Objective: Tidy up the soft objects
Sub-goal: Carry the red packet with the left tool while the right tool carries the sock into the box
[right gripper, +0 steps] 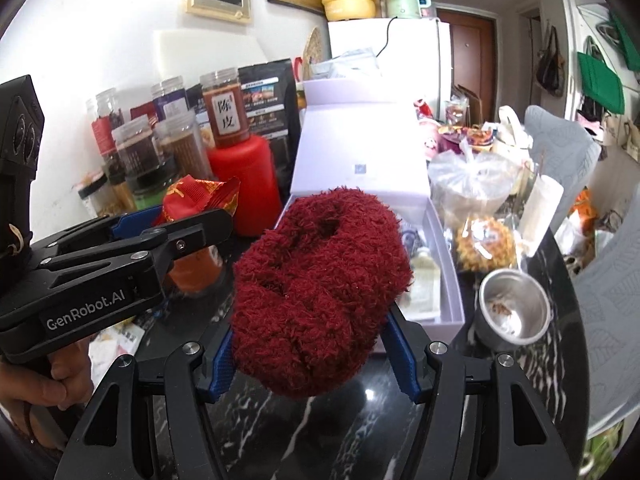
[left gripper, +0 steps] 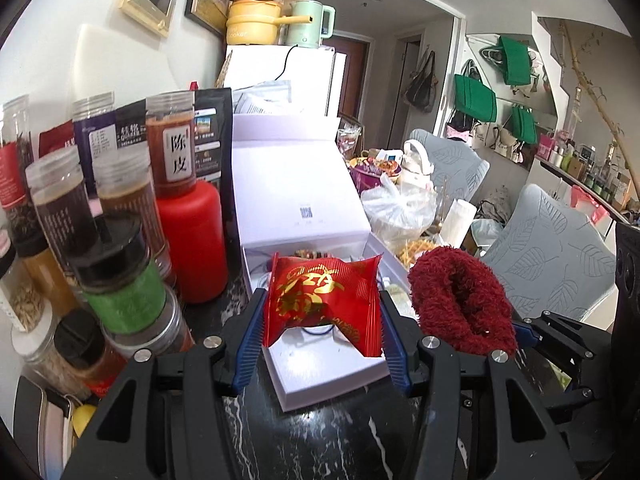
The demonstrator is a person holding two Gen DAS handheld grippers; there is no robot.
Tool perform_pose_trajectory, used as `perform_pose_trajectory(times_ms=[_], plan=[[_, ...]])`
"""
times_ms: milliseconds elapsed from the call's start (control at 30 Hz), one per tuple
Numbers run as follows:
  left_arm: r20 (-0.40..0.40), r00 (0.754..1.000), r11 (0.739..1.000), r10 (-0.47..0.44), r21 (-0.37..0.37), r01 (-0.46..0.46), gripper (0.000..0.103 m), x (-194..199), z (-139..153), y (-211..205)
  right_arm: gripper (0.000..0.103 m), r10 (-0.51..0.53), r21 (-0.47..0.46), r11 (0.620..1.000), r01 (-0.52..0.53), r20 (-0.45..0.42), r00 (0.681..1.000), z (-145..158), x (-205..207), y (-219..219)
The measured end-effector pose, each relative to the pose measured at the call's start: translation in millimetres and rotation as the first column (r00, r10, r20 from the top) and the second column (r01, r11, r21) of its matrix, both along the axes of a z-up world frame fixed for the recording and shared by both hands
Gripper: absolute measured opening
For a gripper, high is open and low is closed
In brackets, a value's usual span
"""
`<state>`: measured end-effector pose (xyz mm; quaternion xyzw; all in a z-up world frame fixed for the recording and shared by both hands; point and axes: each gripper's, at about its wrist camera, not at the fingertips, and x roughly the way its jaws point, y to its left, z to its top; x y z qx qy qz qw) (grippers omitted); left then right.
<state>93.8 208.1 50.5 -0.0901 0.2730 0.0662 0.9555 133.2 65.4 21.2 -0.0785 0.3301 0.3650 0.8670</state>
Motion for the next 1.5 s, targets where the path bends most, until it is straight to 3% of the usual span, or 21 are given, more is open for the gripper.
perform_pose_trajectory(times_ms=[800, 1200, 1500], plan=[[0.047, 0.998, 0.999, -0.036, 0.037, 0.034, 0.052, 85, 25, 7, 0.064, -0.006, 0.015, 1.0, 0.005, 0.087, 0.996, 45, 76, 12], [0.001, 1.0, 0.999, -0.02, 0.034, 0.02, 0.052, 122, 0, 11, 0.064, -0.022, 0.018, 1.0, 0.021, 0.066, 0.998, 32, 122, 25], [-0.081, 0.997, 0.999, -0.011, 0.029, 0.014, 0.052, 143, -27, 18, 0.064, -0.008, -0.023, 1.0, 0.009, 0.017, 1.0, 2, 143, 36]])
